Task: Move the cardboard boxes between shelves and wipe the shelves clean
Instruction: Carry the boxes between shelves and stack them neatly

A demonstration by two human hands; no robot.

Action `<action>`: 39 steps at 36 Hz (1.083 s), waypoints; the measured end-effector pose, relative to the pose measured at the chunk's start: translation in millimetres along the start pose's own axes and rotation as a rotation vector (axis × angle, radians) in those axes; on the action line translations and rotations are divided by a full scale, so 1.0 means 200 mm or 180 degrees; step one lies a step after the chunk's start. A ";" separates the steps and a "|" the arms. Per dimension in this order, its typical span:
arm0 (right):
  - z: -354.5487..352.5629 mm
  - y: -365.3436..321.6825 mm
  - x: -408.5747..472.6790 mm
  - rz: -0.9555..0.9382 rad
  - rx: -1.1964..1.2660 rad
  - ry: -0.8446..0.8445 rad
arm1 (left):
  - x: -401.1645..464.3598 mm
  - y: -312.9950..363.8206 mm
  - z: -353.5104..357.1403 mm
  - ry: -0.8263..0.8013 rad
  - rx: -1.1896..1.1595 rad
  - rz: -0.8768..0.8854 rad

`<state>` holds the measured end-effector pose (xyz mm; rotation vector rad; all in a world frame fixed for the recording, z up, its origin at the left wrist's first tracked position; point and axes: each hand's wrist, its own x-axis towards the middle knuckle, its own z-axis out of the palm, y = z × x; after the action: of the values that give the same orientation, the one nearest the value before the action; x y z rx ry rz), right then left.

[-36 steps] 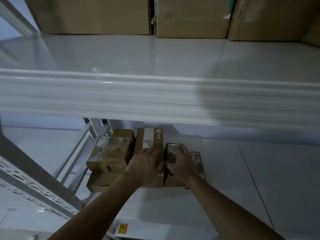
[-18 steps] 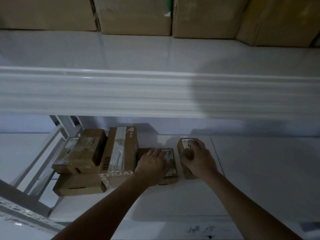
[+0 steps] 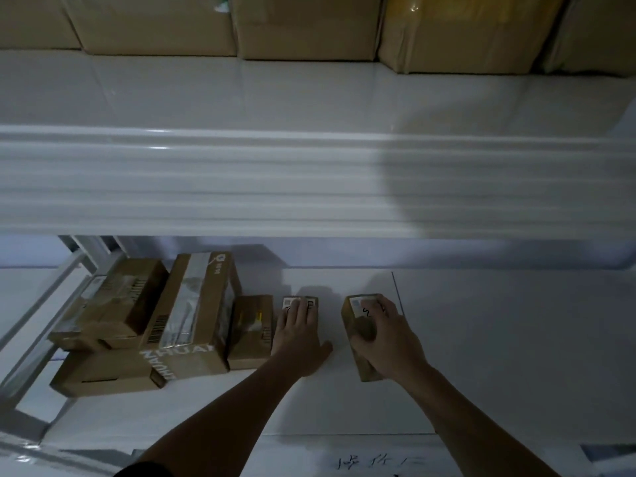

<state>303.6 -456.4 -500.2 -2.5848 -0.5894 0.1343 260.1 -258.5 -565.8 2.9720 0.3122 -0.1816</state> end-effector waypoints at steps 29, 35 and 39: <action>-0.09 -0.22 -0.18 -0.0477 0.0156 -0.0108 | -0.60 -0.10 -0.55 0.0446 -0.0753 -0.0174; -0.04 -0.65 -0.33 -0.0993 0.0248 -0.0220 | -1.09 -0.43 -0.69 0.0794 -0.0568 -0.0361; 0.06 -1.03 -0.49 -0.1401 0.0253 -0.0382 | -1.47 -0.70 -0.69 0.0911 -0.0510 -0.0708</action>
<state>134.1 -330.9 -414.8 -2.3189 -1.1542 0.1612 -41.9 -158.7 -409.6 2.7951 0.6586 0.2370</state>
